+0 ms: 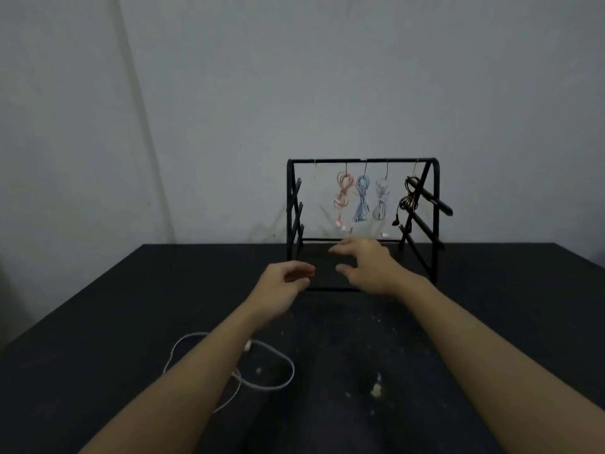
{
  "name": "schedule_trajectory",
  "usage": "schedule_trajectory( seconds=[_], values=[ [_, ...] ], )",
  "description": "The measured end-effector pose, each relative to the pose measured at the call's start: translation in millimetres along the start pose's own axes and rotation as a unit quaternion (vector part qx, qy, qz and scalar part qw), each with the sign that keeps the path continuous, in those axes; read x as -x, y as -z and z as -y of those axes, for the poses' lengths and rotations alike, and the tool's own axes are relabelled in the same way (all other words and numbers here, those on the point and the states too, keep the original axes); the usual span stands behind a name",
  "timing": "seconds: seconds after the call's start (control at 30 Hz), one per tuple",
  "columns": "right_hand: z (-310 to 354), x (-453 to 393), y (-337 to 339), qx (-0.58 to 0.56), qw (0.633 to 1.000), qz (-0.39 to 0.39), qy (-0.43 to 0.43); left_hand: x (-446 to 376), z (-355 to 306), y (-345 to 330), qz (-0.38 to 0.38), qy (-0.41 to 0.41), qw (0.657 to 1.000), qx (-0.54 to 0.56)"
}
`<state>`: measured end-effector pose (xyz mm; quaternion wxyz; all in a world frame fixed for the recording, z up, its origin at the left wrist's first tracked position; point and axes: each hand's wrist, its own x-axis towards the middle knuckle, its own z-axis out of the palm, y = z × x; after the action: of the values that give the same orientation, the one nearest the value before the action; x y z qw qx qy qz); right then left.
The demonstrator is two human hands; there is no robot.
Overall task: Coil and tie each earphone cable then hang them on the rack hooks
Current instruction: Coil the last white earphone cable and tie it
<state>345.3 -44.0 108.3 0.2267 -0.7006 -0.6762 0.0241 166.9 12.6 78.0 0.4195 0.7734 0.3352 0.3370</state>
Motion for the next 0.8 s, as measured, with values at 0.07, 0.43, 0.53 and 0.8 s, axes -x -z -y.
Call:
schedule_trajectory(
  seconds=[0.07, 0.43, 0.53, 0.8],
  values=[
    [17, 19, -21, -0.002, 1.000, 0.027, 0.009, 25, 7, 16, -0.003, -0.001, 1.000, -0.022],
    [104, 75, -108, -0.082, 0.992, 0.078, 0.062, 122, 57, 76, -0.054, 0.058, 0.994, -0.074],
    [116, 81, -122, -0.078, 0.989, 0.104, 0.073, 133, 70, 83, -0.040, 0.066, 0.993, -0.092],
    [106, 86, -126, 0.094, 0.989, 0.104, 0.050, 137, 77, 69, -0.008, 0.057, 0.980, -0.188]
  ],
)
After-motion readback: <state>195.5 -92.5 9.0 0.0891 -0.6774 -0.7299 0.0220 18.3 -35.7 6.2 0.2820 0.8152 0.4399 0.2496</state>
